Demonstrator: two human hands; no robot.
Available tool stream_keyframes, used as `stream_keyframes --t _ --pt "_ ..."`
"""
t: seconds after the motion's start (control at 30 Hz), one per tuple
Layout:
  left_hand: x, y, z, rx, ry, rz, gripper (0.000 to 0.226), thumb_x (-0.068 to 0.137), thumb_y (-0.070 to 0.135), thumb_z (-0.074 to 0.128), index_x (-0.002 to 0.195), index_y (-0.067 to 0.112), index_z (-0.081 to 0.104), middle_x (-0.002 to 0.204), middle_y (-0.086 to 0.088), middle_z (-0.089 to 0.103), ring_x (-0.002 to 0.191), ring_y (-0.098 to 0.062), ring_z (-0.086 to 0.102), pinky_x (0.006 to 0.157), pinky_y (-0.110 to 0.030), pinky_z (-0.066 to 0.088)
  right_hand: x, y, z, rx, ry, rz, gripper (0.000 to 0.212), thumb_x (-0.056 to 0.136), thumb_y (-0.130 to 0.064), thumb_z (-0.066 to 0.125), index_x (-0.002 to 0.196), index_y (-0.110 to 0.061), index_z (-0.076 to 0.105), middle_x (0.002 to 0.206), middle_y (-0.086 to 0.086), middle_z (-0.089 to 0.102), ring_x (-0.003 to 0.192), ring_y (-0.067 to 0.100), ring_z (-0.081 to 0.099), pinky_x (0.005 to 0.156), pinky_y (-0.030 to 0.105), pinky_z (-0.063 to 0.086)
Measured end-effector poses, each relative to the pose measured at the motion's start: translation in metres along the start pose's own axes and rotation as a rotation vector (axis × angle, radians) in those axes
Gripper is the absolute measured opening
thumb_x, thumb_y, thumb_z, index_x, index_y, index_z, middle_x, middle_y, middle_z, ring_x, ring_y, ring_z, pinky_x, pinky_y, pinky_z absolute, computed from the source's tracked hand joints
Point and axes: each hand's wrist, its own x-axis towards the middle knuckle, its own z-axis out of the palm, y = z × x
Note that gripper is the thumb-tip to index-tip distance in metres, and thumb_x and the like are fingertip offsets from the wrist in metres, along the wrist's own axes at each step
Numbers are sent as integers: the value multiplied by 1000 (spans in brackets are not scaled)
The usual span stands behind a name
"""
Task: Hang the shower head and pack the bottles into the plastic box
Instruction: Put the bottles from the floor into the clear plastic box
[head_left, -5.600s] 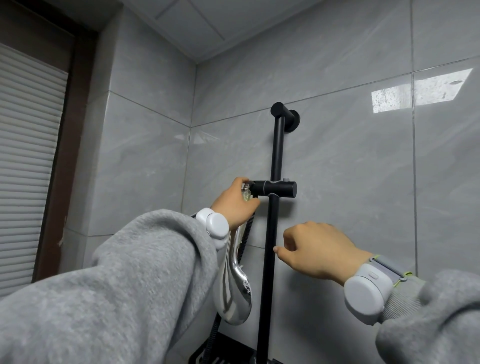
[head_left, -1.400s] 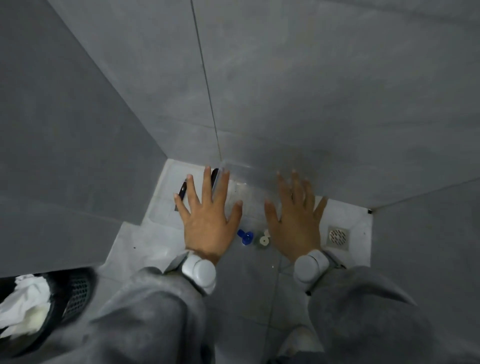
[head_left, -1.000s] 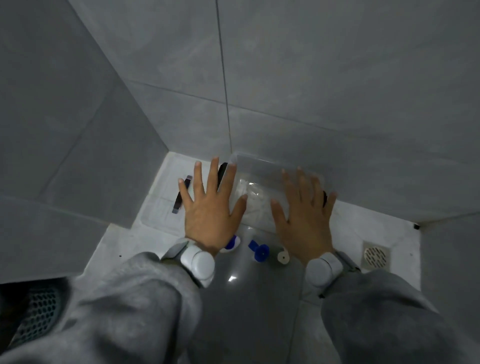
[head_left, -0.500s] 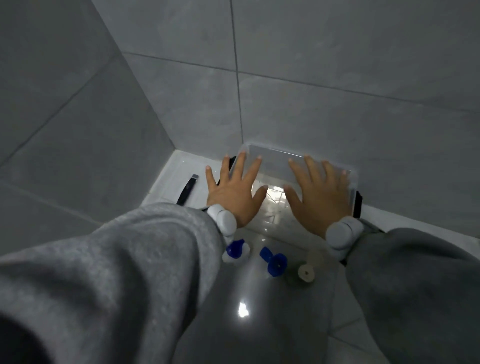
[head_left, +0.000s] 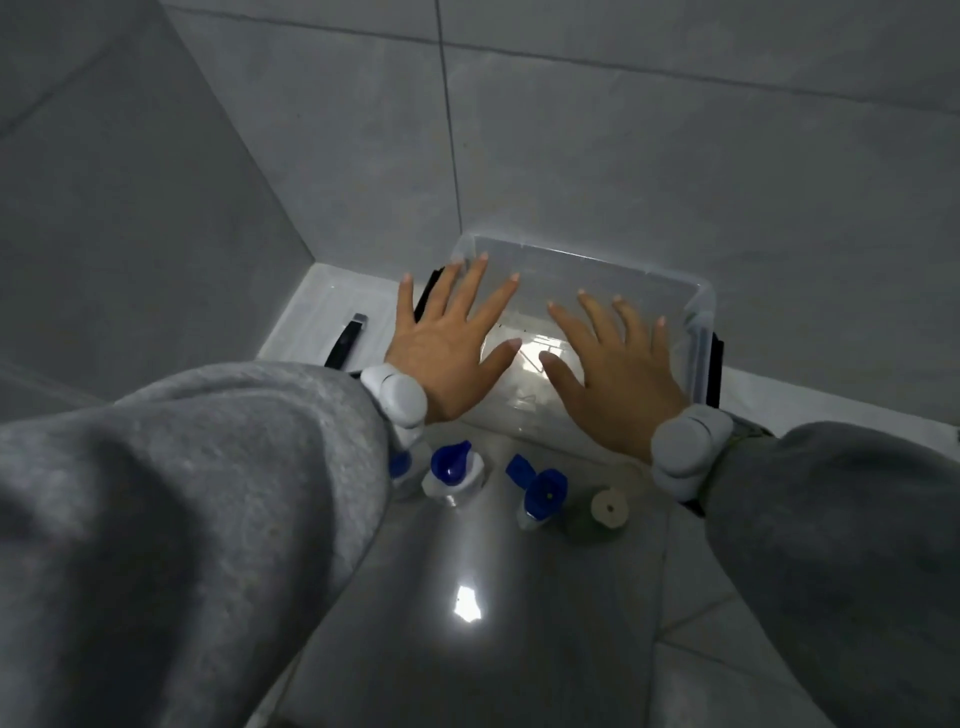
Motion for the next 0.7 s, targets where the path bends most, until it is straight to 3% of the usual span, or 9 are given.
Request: stream_keyframes --t 0.17,0.7 --pt "-12 -6 11 -5 -33 21 70 100 70 17 158 43 -11 170 3 -16 155 -20 -15 123 -61 -5 -7 5 11 -26 13 -29 63 97 -68 15 155 -43 12 168 -6 6 154 30 2 120 63 1" --pt "-32 -9 15 50 -69 153 72 98 70 15 160 40 -5 171 -1 -8 157 -23 -9 124 -55 -5 -19 10 20 -122 49 -133 69 94 -71 12 155 -40 22 166 -2 19 153 34 8 118 66 -1"
